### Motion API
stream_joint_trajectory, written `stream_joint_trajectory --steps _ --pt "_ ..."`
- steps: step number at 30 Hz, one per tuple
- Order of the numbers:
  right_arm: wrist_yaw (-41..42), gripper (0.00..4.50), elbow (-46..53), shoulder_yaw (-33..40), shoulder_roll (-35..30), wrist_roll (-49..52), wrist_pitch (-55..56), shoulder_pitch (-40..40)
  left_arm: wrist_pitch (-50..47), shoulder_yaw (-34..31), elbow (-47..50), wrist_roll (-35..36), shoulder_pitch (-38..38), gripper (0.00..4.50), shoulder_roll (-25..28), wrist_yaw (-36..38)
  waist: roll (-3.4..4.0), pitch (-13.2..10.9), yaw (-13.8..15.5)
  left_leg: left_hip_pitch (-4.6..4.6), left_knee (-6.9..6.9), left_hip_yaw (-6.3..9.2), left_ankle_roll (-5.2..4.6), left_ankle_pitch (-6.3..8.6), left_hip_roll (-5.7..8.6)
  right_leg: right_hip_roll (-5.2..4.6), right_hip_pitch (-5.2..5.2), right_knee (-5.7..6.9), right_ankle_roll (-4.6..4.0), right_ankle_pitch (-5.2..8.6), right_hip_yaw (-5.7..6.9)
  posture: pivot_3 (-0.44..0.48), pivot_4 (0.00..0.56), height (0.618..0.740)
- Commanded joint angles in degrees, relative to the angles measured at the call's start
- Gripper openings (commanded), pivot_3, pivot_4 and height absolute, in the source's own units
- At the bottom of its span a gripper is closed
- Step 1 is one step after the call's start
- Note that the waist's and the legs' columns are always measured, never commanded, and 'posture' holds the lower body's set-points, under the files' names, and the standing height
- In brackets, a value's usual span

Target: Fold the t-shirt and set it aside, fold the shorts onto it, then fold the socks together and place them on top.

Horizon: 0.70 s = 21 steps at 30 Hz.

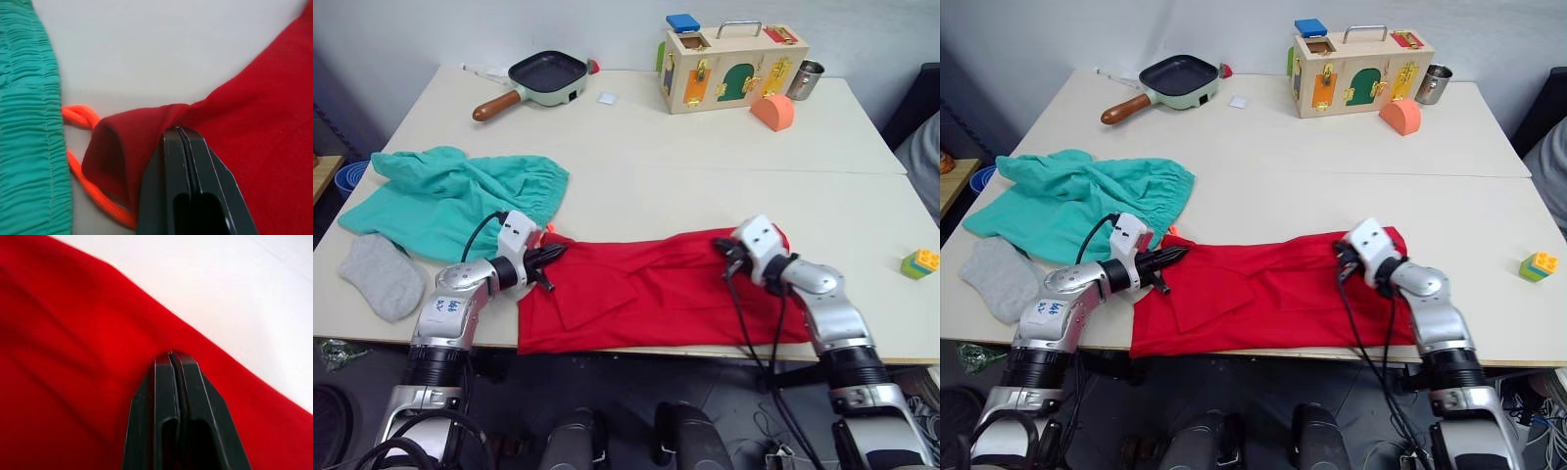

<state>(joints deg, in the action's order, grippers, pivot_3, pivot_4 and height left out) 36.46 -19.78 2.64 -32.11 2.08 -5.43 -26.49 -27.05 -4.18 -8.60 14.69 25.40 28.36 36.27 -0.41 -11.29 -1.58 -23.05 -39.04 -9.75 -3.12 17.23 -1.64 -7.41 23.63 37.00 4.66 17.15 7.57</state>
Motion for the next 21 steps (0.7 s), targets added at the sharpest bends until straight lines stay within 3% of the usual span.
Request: stream_joint_trajectory --steps 1,7,12,17,21 --pt "-2.0 0.03 -4.3 2.6 -1.6 0.0 2.9 -0.3 -2.3 -2.8 0.2 1.1 -0.4 0.00 -1.0 -3.2 -0.01 0.0 0.0 0.02 0.00 0.00 0.01 0.00 -0.01 0.00 -0.01 -0.01 0.00 0.00 0.00 0.000 0.150 0.740" --pt "-2.9 0.03 -11.4 5.6 -4.3 1.0 8.4 -0.9 -4.7 -5.2 0.9 3.9 0.0 0.00 -2.5 -4.6 -0.02 0.0 -0.1 0.12 0.00 -0.03 0.03 -0.03 -0.02 0.01 -0.07 -0.04 0.00 0.00 -0.05 0.000 0.150 0.740" --pt "-0.2 0.03 -11.4 8.3 -4.1 5.1 11.9 -2.2 -9.6 -9.0 3.2 10.4 1.2 0.00 -4.2 -4.5 -0.02 0.0 -0.1 0.11 0.00 -0.03 0.03 -0.03 -0.03 0.01 -0.06 -0.03 0.00 0.00 -0.05 0.000 0.150 0.740" --pt "6.6 0.03 1.5 7.8 -2.7 12.8 7.3 -1.5 -14.7 -10.2 9.4 17.5 1.2 0.00 -1.8 1.0 -0.02 0.0 -0.2 0.07 0.04 -0.03 0.04 -0.04 -0.07 0.05 -0.02 -0.01 0.00 0.00 -0.05 0.000 0.150 0.740" --pt "4.8 0.03 13.1 3.0 1.1 13.5 -1.0 -1.5 -15.2 -8.8 11.8 19.2 2.6 0.00 -2.4 1.6 -0.02 0.0 0.0 0.09 0.04 0.01 0.07 -0.04 -0.07 0.05 -0.05 -0.02 0.00 0.00 -0.06 0.000 0.150 0.740"
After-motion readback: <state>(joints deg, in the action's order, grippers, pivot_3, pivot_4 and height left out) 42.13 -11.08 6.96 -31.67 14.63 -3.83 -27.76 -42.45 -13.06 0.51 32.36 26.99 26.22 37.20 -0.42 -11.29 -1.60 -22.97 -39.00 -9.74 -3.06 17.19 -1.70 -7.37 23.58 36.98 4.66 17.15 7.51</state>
